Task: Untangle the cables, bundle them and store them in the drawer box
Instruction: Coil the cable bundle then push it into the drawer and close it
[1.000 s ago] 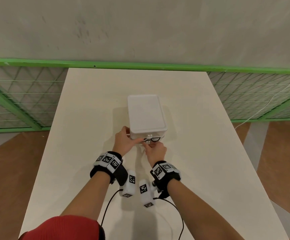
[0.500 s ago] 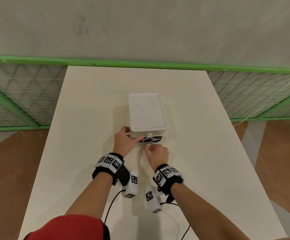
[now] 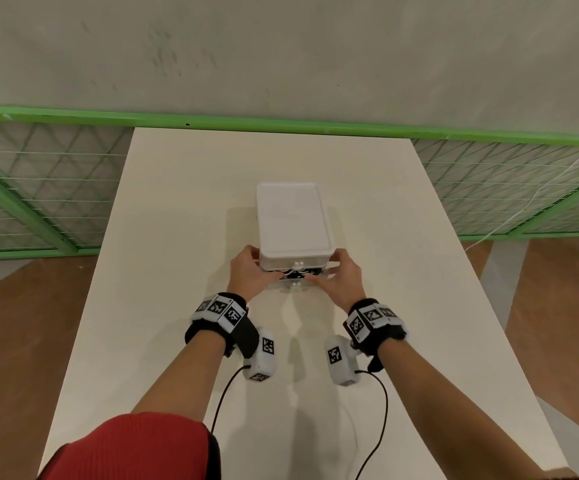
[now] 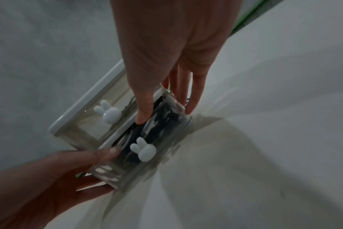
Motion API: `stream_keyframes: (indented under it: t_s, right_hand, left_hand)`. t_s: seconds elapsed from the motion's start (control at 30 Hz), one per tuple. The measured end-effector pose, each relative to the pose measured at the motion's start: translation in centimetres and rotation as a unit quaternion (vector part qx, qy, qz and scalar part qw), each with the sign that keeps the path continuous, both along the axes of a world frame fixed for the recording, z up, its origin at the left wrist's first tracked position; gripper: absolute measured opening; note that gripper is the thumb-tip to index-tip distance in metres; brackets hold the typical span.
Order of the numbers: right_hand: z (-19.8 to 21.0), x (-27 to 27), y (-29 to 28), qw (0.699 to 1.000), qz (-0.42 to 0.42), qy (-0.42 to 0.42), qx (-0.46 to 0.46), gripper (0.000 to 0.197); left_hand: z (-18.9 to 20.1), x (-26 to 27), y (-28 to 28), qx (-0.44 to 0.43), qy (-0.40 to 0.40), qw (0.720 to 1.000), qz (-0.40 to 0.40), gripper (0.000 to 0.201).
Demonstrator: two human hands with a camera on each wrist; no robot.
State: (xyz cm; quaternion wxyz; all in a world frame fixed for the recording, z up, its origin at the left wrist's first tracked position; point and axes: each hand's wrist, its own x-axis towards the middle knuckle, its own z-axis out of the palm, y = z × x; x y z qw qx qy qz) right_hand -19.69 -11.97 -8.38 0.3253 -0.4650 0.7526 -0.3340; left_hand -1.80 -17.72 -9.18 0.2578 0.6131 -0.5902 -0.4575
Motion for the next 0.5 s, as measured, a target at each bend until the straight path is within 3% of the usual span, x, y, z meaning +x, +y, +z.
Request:
stream_keyframes:
  t_s: [0.1,0.27,0.37,0.5]
  right_hand:
    - [0.2,-0.4,-1.4,0.998,0.021,0.039,0.043,0.064]
    - [-0.2,0.1,-1.9,0.994,0.007,0.104,0.022,0.046]
    - [0.1,0.1,-1.8,0.996,0.000,0.090,0.016,0.049]
    - [0.0,-1.1,-1.2,0.999,0.028,0.009,0.036,0.046]
  left_hand:
    - [0.0,-0.1,-0.1,-0.012,-0.006,1.000,0.000,0.059]
    - [-0.3,0.1,0.4,-0.023,0.025,0.999,-0.001,0.049]
    - [-0.4,1.1,0.5,0.002,0.053,0.999,-0.013,0.051]
    - [0.2,2.5,1.0,0.056,0.086,0.991,-0.083,0.076]
